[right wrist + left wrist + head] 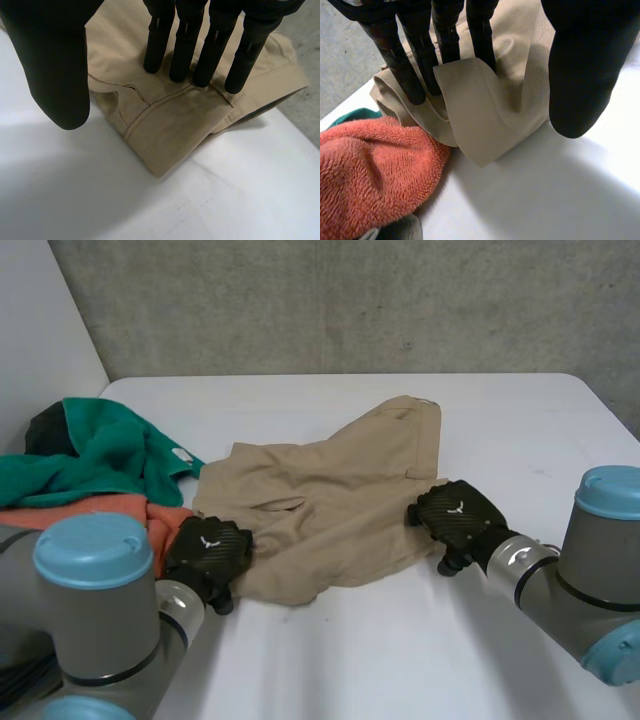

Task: Fold the laundry.

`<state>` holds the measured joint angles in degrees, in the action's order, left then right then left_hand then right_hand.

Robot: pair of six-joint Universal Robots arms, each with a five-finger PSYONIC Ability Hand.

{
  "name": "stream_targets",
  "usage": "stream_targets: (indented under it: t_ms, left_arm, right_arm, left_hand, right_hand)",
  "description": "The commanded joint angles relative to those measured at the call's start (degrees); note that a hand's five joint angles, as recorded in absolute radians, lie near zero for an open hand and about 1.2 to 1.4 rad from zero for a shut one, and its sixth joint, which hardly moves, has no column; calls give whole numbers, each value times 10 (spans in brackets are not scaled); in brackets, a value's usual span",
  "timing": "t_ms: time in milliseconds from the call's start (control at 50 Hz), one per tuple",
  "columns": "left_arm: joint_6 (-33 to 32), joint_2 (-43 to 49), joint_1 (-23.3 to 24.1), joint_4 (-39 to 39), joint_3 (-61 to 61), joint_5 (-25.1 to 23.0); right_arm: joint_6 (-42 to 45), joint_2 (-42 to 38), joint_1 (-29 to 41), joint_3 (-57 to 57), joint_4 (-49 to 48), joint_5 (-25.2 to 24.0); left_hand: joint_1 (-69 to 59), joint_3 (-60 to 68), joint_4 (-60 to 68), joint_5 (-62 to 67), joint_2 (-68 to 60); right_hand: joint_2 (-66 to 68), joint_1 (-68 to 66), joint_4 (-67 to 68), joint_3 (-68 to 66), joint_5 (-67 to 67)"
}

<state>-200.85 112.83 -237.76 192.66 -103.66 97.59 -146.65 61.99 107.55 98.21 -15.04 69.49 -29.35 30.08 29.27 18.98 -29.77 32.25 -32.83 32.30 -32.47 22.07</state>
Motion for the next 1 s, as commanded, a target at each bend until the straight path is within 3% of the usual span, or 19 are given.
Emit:
stream_targets:
  t_ms: [20,80,140,160,180,300,400,480,580,680,800,900,1000]
  left_arm:
    - [-22,33,4,15,27,-4]
    - [-21,35,3,21,31,-4]
    - [-19,29,0,42,32,-3]
    - [-18,26,0,48,32,-3]
    - [-17,16,1,58,31,-1]
    - [-11,-58,3,46,28,11]
    - [-2,-177,-6,7,49,4]
    - [5,-267,-16,-58,112,-22]
    - [20,-302,-31,-150,196,-41]
    - [27,-277,-50,-229,269,-37]
    - [24,-169,-59,-289,324,-42]
    - [23,-48,-61,-241,375,-64]
    - [27,14,-70,-143,438,-83]
  right_arm:
    - [11,-28,14,-20,-26,13]
    - [18,-43,17,-30,-31,21]
    - [28,-63,20,-45,-43,31]
    - [30,-67,20,-49,-46,35]
    - [35,-71,20,-56,-50,45]
    - [24,-22,19,-50,-40,66]
    - [-12,134,1,-70,5,36]
    - [-52,234,-34,-163,147,19]
    - [-72,270,-57,-271,277,-7]
    - [-51,250,-58,-347,364,-12]
    - [14,146,-20,-394,423,11]
    - [26,47,7,-418,402,61]
    - [-28,-25,44,-469,272,146]
  left_hand:
    - [-86,79,87,89,-82]
    - [-198,191,199,202,-194]
    - [-413,406,414,417,-409]
    - [-482,475,483,486,-478]
    - [-506,499,507,510,-502]
    - [-507,499,507,510,-502]
    - [-507,499,507,510,-502]
    - [-507,499,507,510,-502]
    - [-507,499,507,510,-502]
    - [-507,499,507,510,-502]
    - [-507,499,507,510,-502]
    - [-507,499,507,510,-502]
    - [-507,499,507,510,-502]
  right_hand:
    - [65,-59,65,-63,67]
    - [136,-130,135,-133,137]
    - [194,-189,194,-192,196]
    - [246,-241,246,-244,248]
    - [433,-428,433,-431,435]
    - [477,-472,477,-475,479]
    - [477,-472,477,-475,479]
    - [477,-472,477,-475,479]
    - [477,-472,477,-475,479]
    - [477,-472,477,-475,479]
    - [477,-472,477,-475,479]
    - [477,-472,477,-475,479]
    - [477,-472,477,-475,479]
